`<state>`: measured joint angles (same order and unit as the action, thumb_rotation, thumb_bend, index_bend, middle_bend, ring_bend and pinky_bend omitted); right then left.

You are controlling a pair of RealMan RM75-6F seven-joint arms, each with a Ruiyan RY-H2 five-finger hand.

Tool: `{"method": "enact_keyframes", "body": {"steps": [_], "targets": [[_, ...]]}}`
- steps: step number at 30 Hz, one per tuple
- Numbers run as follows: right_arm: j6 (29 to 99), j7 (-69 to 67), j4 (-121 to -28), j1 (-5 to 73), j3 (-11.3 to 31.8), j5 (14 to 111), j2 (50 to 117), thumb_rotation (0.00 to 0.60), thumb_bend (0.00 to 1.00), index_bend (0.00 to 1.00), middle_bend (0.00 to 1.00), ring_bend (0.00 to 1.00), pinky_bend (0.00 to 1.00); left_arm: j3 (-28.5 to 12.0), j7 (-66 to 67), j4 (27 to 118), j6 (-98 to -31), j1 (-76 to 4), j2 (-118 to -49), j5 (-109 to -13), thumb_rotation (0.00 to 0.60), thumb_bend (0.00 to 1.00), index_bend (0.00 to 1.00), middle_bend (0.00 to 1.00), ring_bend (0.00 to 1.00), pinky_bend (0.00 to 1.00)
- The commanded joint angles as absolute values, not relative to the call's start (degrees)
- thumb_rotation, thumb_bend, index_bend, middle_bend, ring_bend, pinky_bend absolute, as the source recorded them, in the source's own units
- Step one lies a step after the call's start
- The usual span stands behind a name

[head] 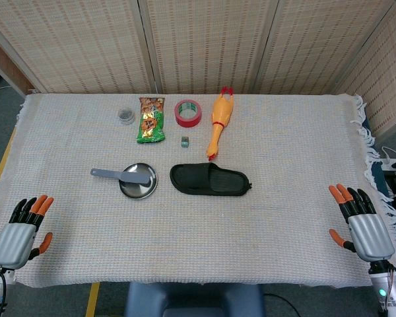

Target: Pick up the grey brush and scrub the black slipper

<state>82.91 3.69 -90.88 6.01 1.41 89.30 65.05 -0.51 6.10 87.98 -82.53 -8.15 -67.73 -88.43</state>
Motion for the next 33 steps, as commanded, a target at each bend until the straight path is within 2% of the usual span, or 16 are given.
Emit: {"method": "enact_keyframes", "body": {"steps": [1, 3, 5, 8, 13, 17, 21, 30, 33], "targets": [[82.96, 3.6, -90.81, 5.99, 1.46, 89.25, 65.09, 0.6, 0.16, 0.0, 0.0, 0.0, 0.0, -0.54, 6.52, 88.15, -82.53, -8.23, -68.18, -88.51, 0.6, 0.44, 0.0, 0.0, 0.0, 0.06], [82.92, 3.63, -90.63, 5.96, 1.56, 88.93, 65.14, 0.6, 0.16, 0.0, 0.0, 0.0, 0.0, -0.47, 6.34, 87.95, -82.12, -8.69, -68.86, -89.05, 0.6, 0.44, 0.0, 0.0, 0.0, 0.11], [82.81, 3.93, -90.55, 5.87, 1.63, 88.47, 65.15, 0.6, 0.16, 0.0, 0.0, 0.0, 0.0, -0.54, 6.21, 87.21, -81.84, -9.77, -70.15, -90.75, 0.6, 0.44, 0.0, 0.0, 0.03, 0.21], [82.69, 4.21, -90.51, 5.88, 1.72, 88.17, 65.24, 0.6, 0.16, 0.0, 0.0, 0.0, 0.0, -0.93, 6.57, 86.17, -80.39, -11.91, -71.83, -92.58, 0.6, 0.44, 0.0, 0.02, 0.27, 0.54], [82.33, 4.63, -90.41, 5.99, 1.75, 87.9, 65.37, 0.6, 0.16, 0.0, 0.0, 0.0, 0.0, -2.48, 7.9, 85.59, -77.34, -14.71, -73.49, -92.01, 0.6, 0.44, 0.02, 0.11, 0.61, 0.88], [81.91, 5.01, -90.06, 6.25, 2.46, 86.65, 65.67, 0.6, 0.16, 0.0, 0.0, 0.0, 0.0, -6.69, 14.17, 83.2, -66.38, -22.47, -77.32, -87.09, 0.6, 0.44, 0.03, 0.1, 0.64, 0.91], [81.95, 5.13, -89.96, 6.15, 2.84, 85.81, 65.63, 0.6, 0.16, 0.0, 0.0, 0.0, 0.0, -8.27, 15.84, 80.14, -60.44, -26.19, -79.87, -82.82, 0.6, 0.45, 0.03, 0.09, 0.64, 0.91], [80.67, 4.93, -89.77, 6.52, 3.38, 84.11, 65.45, 0.6, 0.16, 0.0, 0.0, 0.0, 0.0, -10.15, 14.0, 75.46, -55.63, -31.2, -83.09, -79.08, 0.6, 0.44, 0.04, 0.08, 0.64, 0.92], [80.64, 5.13, -90.05, 6.56, 3.44, 83.99, 65.31, 0.6, 0.16, 0.0, 0.0, 0.0, 0.0, -10.55, 14.03, 72.63, -54.31, -33.21, -85.22, -78.53, 0.6, 0.44, 0.05, 0.12, 0.66, 0.94]]}}
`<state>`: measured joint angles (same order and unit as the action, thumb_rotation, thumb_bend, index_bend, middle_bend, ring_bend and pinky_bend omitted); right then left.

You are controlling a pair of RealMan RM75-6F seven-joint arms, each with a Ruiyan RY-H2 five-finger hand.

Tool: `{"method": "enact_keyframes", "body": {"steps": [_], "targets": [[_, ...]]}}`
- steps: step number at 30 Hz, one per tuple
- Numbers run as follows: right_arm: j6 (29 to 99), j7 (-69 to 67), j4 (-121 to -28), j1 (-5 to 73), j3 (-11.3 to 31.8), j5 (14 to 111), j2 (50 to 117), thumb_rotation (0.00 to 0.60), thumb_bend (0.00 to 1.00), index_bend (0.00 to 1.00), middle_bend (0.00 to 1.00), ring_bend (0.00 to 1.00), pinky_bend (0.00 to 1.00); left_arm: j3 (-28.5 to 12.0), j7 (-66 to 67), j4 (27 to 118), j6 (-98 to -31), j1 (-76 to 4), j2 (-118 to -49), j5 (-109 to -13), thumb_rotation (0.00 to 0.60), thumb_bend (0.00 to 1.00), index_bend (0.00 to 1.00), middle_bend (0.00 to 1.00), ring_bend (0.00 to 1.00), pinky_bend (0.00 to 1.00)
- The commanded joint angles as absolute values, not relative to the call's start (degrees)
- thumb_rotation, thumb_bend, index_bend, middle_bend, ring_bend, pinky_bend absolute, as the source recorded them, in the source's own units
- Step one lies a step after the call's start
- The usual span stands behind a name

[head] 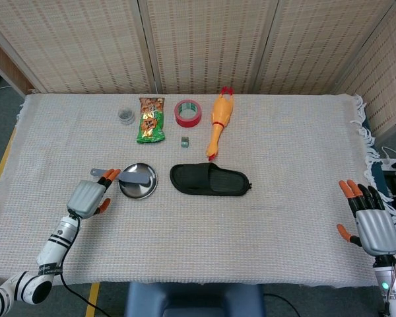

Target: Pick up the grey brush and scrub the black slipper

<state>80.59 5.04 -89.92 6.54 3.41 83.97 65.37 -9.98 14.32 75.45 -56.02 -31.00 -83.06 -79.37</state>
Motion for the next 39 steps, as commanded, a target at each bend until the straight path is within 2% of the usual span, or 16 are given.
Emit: {"method": "enact_keyframes", "body": {"steps": [1, 10, 18, 27, 39], "targets": [[80.7, 5.19, -90.09, 6.54, 3.43, 84.03, 65.32, 0.6, 0.16, 0.0, 0.0, 0.0, 0.0, -10.66, 14.11, 71.63, -53.96, -33.79, -85.92, -78.34, 0.6, 0.44, 0.06, 0.14, 0.68, 0.95], [80.14, 5.32, -90.35, 6.45, 3.6, 82.76, 64.89, 0.6, 0.16, 0.0, 0.0, 0.0, 0.0, -10.93, 15.92, 62.76, -50.41, -38.66, -92.17, -76.18, 0.6, 0.44, 0.11, 0.19, 0.78, 1.0], [78.62, 5.64, -90.19, 6.83, 3.78, 81.26, 64.74, 0.6, 0.16, 0.0, 0.0, 0.0, 0.0, -10.09, 13.87, 57.41, -50.59, -40.76, -95.4, -77.09, 0.6, 0.44, 0.15, 0.17, 0.78, 1.0], [77.53, 6.67, -90.45, 7.12, 3.97, 79.82, 64.74, 0.6, 0.16, 0.0, 0.0, 0.0, 0.0, -8.96, 11.86, 51.61, -49.81, -42.81, -98.34, -78.01, 0.6, 0.44, 0.27, 0.26, 0.78, 1.0], [76.89, 7.31, -90.57, 7.33, 3.98, 79.03, 64.72, 0.6, 0.16, 0.0, 0.0, 0.0, 0.0, -7.97, 9.0, 48.4, -50.83, -44.01, -99.87, -79.33, 0.6, 0.44, 0.32, 0.32, 0.78, 1.0]]}}
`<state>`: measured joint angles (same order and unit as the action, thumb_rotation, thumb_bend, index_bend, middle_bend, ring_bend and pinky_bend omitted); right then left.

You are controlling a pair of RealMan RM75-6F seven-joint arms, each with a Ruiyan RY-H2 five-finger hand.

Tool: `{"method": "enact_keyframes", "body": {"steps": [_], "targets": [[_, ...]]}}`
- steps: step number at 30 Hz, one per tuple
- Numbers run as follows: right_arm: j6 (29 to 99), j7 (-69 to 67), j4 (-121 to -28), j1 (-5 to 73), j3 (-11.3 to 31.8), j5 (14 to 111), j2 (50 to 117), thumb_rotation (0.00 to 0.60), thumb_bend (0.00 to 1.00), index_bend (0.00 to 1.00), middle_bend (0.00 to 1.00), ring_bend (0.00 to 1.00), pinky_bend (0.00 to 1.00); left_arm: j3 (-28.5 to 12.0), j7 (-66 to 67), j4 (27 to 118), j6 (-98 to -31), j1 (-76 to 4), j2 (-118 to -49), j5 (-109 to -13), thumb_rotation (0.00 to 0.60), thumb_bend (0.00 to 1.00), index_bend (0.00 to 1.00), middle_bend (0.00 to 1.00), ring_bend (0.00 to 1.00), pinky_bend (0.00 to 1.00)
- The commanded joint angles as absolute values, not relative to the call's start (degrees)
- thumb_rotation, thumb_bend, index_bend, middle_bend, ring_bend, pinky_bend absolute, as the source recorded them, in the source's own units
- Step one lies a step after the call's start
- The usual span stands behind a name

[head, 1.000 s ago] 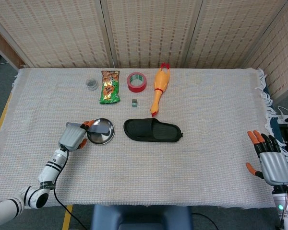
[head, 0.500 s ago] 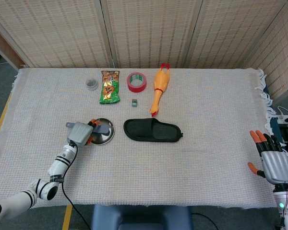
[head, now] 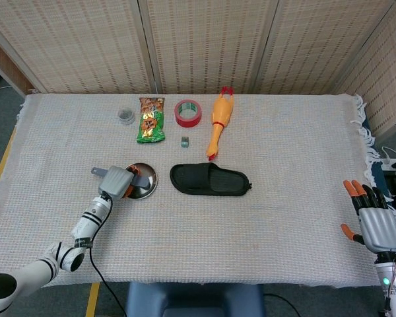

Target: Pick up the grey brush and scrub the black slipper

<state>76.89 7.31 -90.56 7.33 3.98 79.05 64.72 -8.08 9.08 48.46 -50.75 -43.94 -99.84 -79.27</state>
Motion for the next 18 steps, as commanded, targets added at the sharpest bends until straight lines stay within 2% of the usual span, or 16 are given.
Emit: {"method": "enact_keyframes", "body": {"steps": [1, 8, 18], "targets": [[76.87, 7.33, -90.57, 7.34, 3.97, 79.02, 64.72, 0.6, 0.16, 0.0, 0.0, 0.0, 0.0, -7.91, 9.01, 48.37, -50.88, -44.04, -99.85, -79.35, 0.6, 0.44, 0.33, 0.33, 0.78, 1.0], [76.85, 7.29, -90.75, 7.35, 3.81, 79.18, 64.61, 0.6, 0.16, 0.0, 0.0, 0.0, 0.0, -7.56, 9.23, 48.62, -52.12, -43.89, -99.77, -79.54, 0.6, 0.44, 0.38, 0.4, 0.78, 1.0], [76.16, 7.36, -90.15, 7.87, 3.43, 79.97, 64.93, 0.6, 0.16, 0.0, 0.0, 0.0, 0.0, -7.32, 7.99, 49.17, -56.92, -42.92, -100.18, -80.87, 0.6, 0.46, 0.59, 0.61, 0.8, 1.0]]}}
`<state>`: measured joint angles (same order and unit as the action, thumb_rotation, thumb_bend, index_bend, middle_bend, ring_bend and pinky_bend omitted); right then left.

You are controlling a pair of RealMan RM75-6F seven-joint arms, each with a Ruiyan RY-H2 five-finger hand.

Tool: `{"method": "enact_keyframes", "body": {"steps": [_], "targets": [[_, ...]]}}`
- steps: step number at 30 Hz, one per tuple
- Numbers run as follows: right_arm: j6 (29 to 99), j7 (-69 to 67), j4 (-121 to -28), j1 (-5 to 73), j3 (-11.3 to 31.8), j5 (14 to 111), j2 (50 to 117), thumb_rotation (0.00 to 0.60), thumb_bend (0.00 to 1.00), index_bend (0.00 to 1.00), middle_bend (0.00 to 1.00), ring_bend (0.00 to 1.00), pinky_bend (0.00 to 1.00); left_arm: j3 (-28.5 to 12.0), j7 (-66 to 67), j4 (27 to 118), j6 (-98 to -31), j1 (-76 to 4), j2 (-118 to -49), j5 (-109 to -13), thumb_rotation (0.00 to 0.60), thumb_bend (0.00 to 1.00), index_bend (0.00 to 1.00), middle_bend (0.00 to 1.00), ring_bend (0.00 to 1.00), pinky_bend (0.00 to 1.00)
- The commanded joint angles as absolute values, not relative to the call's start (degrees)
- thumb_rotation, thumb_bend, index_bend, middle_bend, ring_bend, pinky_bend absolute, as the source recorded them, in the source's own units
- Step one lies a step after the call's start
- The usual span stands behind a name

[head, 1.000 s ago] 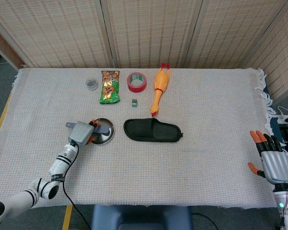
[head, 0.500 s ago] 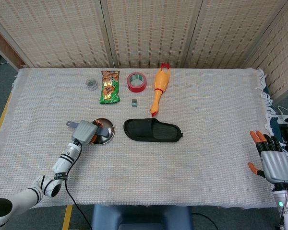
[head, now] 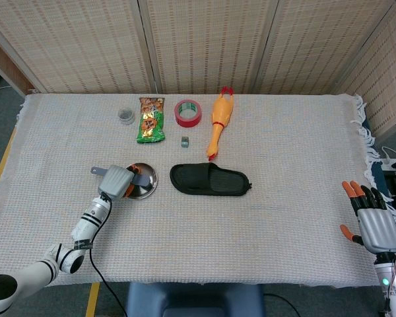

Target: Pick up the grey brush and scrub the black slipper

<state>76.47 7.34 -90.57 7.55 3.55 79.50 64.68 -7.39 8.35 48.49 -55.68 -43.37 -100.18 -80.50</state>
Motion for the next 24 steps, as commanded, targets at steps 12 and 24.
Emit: {"method": "enact_keyframes", "body": {"steps": [12, 24], "targets": [[61.7, 7.25, -80.2, 21.62, 4.57, 86.96, 70.79, 0.6, 0.33, 0.04, 0.0, 0.0, 0.0, -9.7, 16.77, 60.11, -59.98, -43.22, -98.58, -79.15, 0.6, 0.57, 0.67, 0.71, 0.82, 1.0], [45.51, 5.94, -68.95, 35.08, 5.05, 86.65, 81.21, 0.6, 0.43, 0.1, 0.0, 0.0, 0.0, -14.69, 27.82, 65.17, -55.1, -48.25, -100.32, -71.22, 0.6, 0.55, 0.66, 0.7, 0.82, 1.0]]}}
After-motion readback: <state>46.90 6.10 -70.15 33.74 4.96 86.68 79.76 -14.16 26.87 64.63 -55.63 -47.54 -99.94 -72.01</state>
